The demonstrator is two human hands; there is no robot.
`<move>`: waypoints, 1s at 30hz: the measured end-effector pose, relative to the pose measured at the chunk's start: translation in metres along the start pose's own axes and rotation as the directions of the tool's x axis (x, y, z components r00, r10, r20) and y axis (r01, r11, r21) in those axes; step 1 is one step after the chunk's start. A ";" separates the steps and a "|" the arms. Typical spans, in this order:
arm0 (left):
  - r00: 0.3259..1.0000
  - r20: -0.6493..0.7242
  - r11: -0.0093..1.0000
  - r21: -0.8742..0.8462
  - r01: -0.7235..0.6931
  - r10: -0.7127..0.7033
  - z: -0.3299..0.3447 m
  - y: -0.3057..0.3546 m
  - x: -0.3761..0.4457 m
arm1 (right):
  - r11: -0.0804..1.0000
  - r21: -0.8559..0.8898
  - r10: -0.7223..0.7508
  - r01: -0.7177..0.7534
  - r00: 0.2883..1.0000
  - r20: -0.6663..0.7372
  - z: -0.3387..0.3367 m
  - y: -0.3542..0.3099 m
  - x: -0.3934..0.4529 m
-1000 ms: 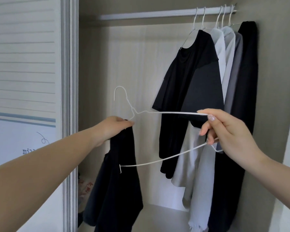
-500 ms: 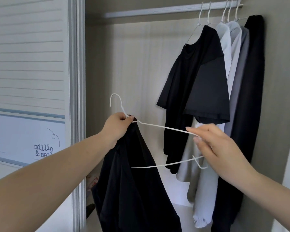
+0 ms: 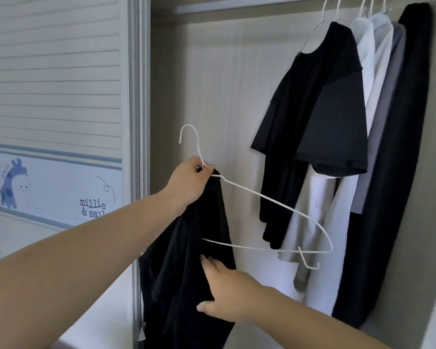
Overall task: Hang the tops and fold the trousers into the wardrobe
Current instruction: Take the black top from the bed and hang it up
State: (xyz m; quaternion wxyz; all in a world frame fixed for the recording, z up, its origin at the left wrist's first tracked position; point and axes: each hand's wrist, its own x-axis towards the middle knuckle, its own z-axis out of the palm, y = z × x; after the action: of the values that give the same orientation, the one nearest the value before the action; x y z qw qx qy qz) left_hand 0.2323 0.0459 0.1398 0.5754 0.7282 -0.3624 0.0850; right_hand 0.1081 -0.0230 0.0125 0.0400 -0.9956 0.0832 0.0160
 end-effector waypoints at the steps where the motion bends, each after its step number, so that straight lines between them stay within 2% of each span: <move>1: 1.000 -0.011 1.000 0.004 -0.005 0.005 -0.006 0.000 -0.002 | 1.000 0.006 -0.001 0.001 1.000 -0.024 0.006 -0.001 0.010; 4: 0.999 -0.038 1.000 0.005 0.003 -0.002 -0.023 -0.003 -0.005 | 0.995 -0.096 0.012 -0.016 0.999 -0.041 0.015 0.002 0.026; 7: 0.997 -0.083 0.998 0.068 0.010 -0.004 -0.043 -0.015 -0.007 | 0.967 -0.254 0.015 -0.002 0.999 0.047 0.011 0.012 0.023; 11: 0.989 -0.148 0.993 0.118 0.001 0.016 -0.063 -0.033 -0.012 | 0.975 -0.189 -0.099 0.120 0.988 0.117 -0.009 0.035 -0.011; 14: 0.989 -0.148 0.993 0.120 0.016 0.002 -0.064 -0.041 -0.012 | 0.965 -0.198 -0.161 0.172 0.984 0.073 -0.029 0.056 -0.051; 18: 0.996 -0.086 0.978 0.208 0.000 0.018 -0.046 -0.043 -0.011 | 0.959 -0.210 -0.200 0.188 0.979 -0.037 -0.061 0.077 -0.102; 21: 1.000 -0.001 0.990 0.140 -0.008 0.008 -0.029 -0.041 -0.013 | 0.973 -0.145 -0.195 0.178 0.974 -0.117 -0.085 0.085 -0.133; 23: 0.997 0.041 0.977 0.200 -0.076 0.069 -0.013 -0.040 -0.015 | 0.981 -0.124 -0.170 0.151 0.972 -0.160 -0.097 0.087 -0.151; 27: 0.983 0.052 0.942 0.280 -0.182 0.175 0.017 -0.030 -0.025 | 0.984 -0.112 -0.160 0.141 0.970 -0.185 -0.114 0.076 -0.161; 30: 0.970 0.114 0.937 0.257 -0.236 0.213 0.043 -0.010 -0.039 | 0.970 -0.217 -0.146 0.108 0.975 -0.168 -0.118 0.066 -0.150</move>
State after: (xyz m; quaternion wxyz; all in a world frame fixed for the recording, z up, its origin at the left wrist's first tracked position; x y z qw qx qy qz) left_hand 0.1980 0.0248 0.0972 0.4421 0.7562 -0.4523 0.1677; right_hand -0.0479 -0.0731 0.1304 -0.0703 -0.9949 0.0201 -0.0695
